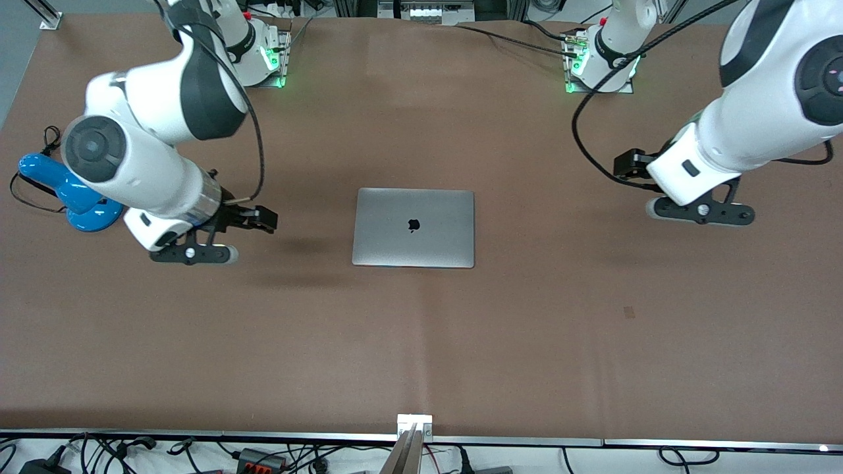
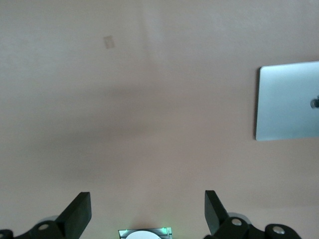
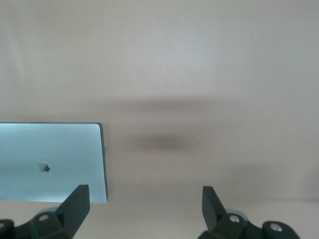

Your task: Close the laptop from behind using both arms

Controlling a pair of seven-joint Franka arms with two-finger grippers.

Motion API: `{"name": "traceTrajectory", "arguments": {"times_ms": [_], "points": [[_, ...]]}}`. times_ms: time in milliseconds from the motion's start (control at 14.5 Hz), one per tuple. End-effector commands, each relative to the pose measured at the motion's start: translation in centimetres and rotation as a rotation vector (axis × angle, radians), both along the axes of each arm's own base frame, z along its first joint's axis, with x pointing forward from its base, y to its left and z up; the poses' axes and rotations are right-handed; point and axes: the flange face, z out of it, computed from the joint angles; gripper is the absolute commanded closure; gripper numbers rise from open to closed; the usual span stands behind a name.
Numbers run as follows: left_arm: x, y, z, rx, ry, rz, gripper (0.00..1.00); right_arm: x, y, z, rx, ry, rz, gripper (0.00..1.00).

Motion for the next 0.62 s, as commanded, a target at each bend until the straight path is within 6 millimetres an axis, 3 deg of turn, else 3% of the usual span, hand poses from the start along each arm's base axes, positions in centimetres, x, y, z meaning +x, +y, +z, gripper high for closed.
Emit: {"name": "traceTrajectory", "arguments": {"times_ms": [0,138,481,550], "points": [[-1.4,6.3,2.2,-0.069,-0.086,0.077,0.0,0.1,-2.1,2.7,-0.02,-0.031,-0.022,0.0],[-3.6,10.0,2.2,-0.133,-0.105,0.132,0.0,0.1,-3.5,4.3,-0.077,-0.027,-0.032,0.0],[-7.5,11.5,3.6,-0.117,-0.186,0.158,0.0,0.6,-6.0,5.2,-0.091,-0.043,-0.056,0.0],[-7.4,11.5,3.5,-0.118,-0.187,0.159,0.0,0.6,-6.1,5.7,-0.09,-0.052,-0.066,0.0]]}}
